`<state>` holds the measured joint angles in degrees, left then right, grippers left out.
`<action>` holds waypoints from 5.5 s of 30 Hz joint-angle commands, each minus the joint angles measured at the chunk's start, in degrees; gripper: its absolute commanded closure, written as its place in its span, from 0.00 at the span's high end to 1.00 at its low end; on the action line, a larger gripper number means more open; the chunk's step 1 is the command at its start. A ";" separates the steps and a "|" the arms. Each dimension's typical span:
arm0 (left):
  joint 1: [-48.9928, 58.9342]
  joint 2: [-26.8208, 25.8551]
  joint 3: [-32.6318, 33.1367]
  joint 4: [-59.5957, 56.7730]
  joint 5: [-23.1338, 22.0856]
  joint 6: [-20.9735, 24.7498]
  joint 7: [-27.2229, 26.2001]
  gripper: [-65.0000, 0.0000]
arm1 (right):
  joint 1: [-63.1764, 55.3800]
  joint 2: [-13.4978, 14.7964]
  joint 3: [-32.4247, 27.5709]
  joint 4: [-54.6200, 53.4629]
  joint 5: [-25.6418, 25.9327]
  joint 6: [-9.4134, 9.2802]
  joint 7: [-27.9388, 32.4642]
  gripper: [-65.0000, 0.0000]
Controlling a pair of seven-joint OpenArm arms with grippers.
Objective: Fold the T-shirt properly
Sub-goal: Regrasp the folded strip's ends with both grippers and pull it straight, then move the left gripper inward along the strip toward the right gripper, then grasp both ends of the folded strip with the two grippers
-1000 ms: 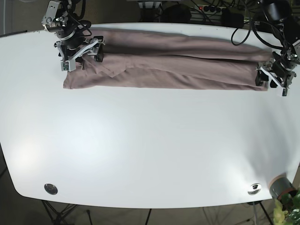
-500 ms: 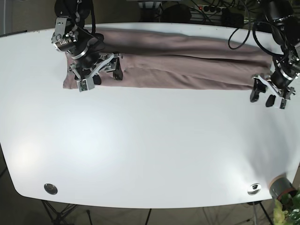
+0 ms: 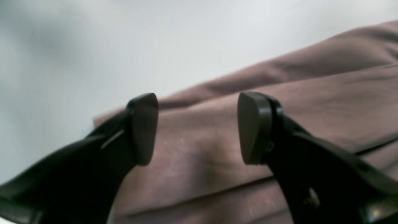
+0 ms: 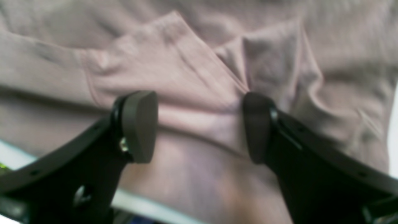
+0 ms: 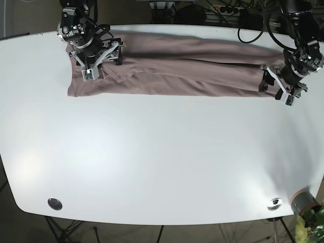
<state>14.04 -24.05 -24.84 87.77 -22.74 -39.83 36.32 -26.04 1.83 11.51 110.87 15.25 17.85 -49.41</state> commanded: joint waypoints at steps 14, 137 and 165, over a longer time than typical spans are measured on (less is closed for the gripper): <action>-10.31 0.01 0.01 -19.59 4.76 -0.17 -7.35 0.58 | 14.31 1.12 -0.12 -15.00 0.10 -0.22 1.45 0.62; -16.72 19.09 19.17 -0.25 -3.76 6.82 7.86 0.09 | 29.25 2.97 -0.30 -24.76 0.62 0.13 3.83 0.61; -18.48 12.41 45.54 11.09 10.92 20.19 -6.82 0.60 | 29.34 2.97 -0.39 -24.85 0.62 0.13 3.83 0.61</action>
<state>-3.44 -11.46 21.47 97.73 -12.03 -19.81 30.70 2.42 4.45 11.14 85.08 15.40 18.02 -46.11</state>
